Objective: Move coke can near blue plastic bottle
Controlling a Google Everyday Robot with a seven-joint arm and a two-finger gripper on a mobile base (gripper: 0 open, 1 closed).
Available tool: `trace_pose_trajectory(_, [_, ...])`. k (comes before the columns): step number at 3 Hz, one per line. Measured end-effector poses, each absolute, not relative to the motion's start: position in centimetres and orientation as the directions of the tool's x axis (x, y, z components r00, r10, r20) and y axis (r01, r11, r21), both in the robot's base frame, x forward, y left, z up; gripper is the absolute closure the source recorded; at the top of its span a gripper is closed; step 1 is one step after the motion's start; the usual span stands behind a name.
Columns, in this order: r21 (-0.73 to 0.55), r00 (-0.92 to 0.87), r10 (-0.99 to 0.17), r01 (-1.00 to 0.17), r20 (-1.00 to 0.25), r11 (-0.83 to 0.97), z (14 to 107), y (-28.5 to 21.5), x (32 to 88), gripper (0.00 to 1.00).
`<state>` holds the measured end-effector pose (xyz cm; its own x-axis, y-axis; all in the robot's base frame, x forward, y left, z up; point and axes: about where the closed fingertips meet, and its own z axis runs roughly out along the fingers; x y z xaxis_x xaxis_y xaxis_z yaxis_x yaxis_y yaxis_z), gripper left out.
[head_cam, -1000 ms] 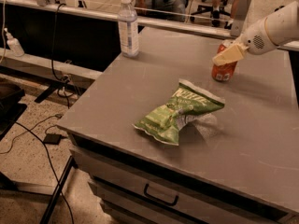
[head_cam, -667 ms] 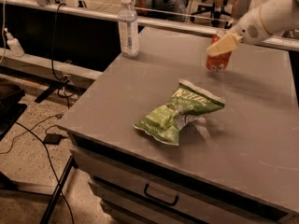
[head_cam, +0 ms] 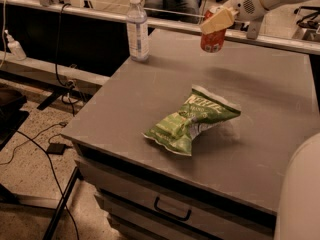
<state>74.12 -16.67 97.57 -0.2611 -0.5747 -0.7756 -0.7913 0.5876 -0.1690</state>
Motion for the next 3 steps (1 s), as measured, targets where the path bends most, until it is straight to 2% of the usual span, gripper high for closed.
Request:
trace_pose_trajectory(1, [-0.169, -0.261, -0.575, -0.791, -0.776, 0.587, 97.6, -16.7, 74.1, 1.0])
trace_pose_trajectory(3, [-0.144, -0.229, -0.58, -0.839, -0.782, 0.525, 95.3, -12.8, 75.1, 1.0])
